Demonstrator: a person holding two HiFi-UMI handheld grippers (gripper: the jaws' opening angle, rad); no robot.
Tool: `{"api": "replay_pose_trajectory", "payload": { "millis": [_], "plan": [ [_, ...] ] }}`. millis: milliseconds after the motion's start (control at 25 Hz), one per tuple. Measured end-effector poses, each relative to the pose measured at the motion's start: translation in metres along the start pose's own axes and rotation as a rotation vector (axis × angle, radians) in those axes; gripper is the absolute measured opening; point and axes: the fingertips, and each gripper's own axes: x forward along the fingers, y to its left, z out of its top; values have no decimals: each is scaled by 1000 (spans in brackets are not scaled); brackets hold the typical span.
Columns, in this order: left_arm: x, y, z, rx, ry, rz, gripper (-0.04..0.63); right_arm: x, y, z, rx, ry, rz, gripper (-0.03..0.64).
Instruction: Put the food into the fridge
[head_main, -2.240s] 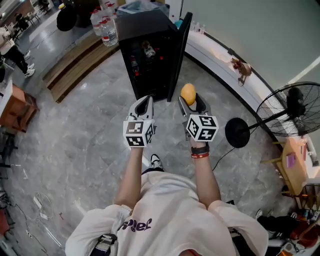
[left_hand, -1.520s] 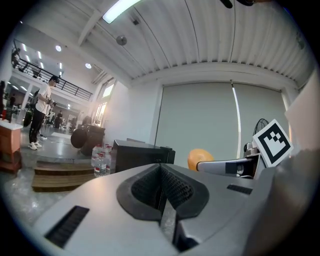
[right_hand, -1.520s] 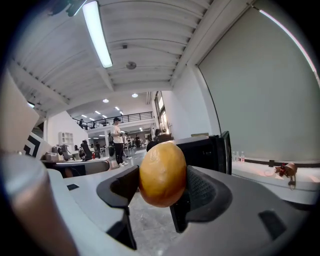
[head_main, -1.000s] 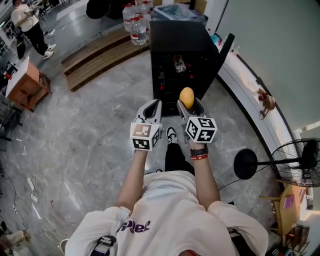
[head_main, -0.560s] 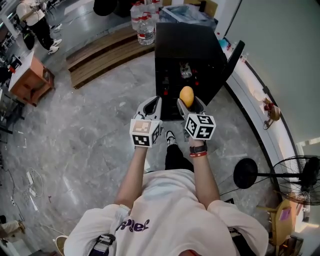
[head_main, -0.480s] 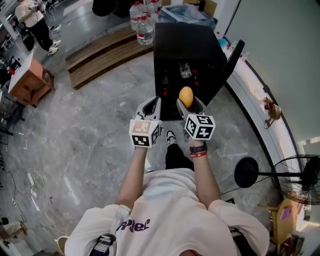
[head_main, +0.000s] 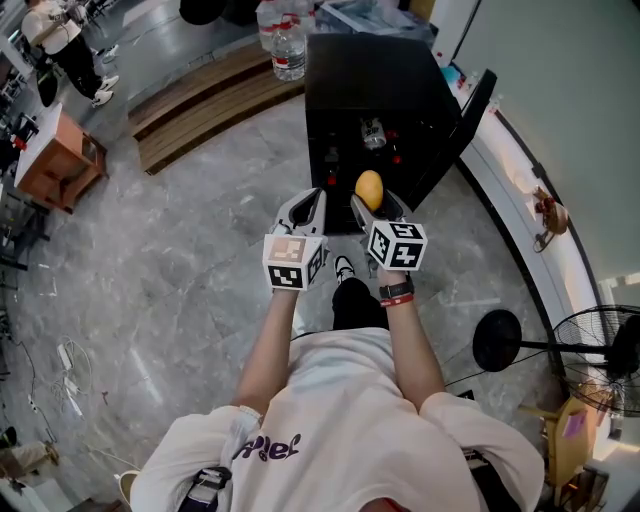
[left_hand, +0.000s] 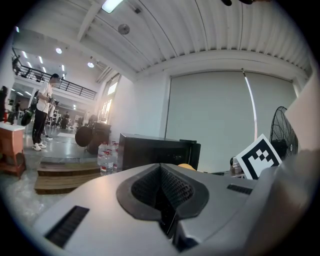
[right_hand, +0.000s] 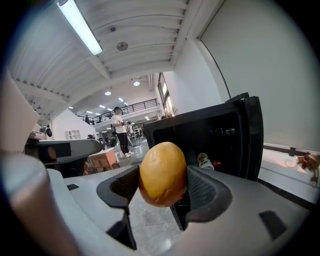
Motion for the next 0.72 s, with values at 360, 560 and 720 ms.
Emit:
{"api": "replay_pose_trajectory", "payload": {
  "millis": [360, 560, 720],
  "plan": [
    [16, 14, -19, 6, -3, 0, 17, 32, -10, -26, 34, 11, 14, 308],
    [24, 16, -36, 5, 8, -18, 17, 43, -19, -44, 38, 7, 12, 308],
    [33, 17, -39, 5, 5, -20, 17, 55, -27, -51, 7, 17, 3, 308]
  ]
}}
